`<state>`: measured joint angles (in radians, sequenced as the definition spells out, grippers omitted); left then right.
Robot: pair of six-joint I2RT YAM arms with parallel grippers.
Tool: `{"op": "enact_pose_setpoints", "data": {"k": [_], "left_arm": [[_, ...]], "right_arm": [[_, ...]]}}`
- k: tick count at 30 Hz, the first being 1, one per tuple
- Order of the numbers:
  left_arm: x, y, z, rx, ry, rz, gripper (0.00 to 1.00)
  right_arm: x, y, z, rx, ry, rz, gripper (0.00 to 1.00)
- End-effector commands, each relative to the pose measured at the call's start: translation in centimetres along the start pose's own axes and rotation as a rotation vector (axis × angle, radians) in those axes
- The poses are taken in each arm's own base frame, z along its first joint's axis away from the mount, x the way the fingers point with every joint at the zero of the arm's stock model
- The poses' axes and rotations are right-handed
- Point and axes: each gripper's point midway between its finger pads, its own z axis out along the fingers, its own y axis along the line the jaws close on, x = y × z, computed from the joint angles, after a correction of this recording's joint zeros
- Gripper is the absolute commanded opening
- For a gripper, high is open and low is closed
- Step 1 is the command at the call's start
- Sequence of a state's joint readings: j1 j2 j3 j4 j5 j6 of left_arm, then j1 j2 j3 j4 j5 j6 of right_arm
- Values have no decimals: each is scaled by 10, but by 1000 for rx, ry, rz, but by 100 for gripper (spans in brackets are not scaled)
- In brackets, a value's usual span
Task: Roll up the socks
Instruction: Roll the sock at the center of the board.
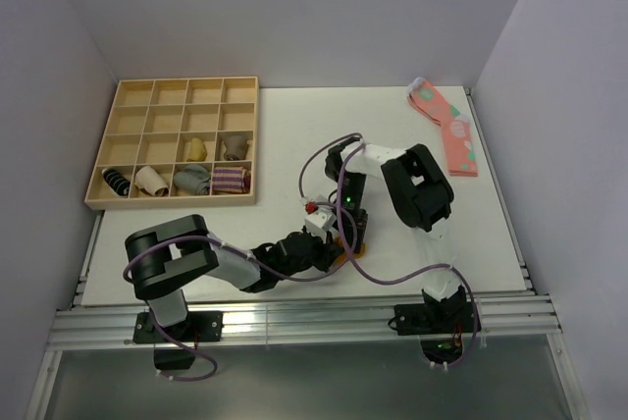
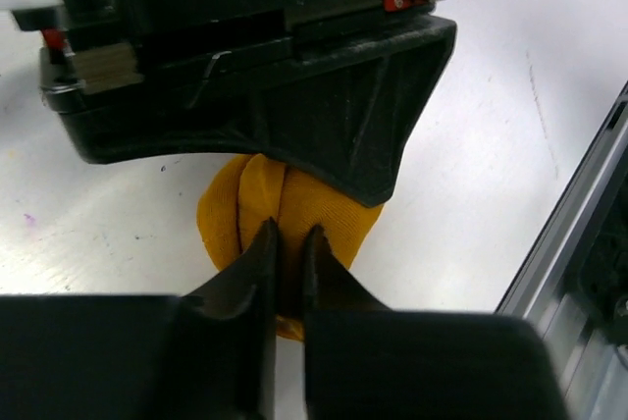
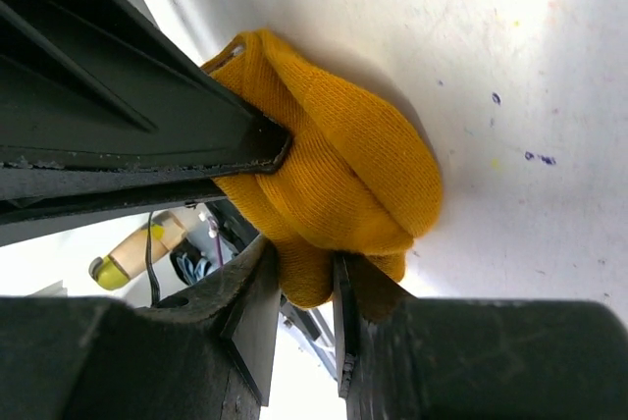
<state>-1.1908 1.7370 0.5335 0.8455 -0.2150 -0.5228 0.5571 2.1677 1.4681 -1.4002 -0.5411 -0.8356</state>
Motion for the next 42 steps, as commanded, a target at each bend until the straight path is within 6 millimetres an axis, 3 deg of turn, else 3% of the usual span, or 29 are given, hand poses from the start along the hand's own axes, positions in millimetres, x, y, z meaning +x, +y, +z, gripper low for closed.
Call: {"op": "enact_pose_setpoints", "data": {"k": [1, 2, 9, 16, 23, 35, 42], "left_arm": [[31, 19, 2, -53, 79, -46, 6], [36, 20, 2, -53, 91, -59, 0], [62, 23, -3, -58, 155, -185, 0], [90, 36, -13, -126, 225, -323, 0], [106, 43, -18, -167, 282, -427, 0], [117, 57, -14, -201, 364, -533, 0], [118, 60, -9, -203, 397, -550, 0]], "right_arm": [[-7, -8, 3, 14, -20, -54, 18], [-8, -8, 3, 17, -29, -60, 20], [-25, -11, -11, 114, -172, -90, 42], [-45, -30, -53, 252, -417, -48, 46], [-37, -30, -87, 291, -568, -61, 49], [-13, -10, -73, 299, -569, -227, 54], [-5, -19, -66, 337, -530, -217, 57]]}}
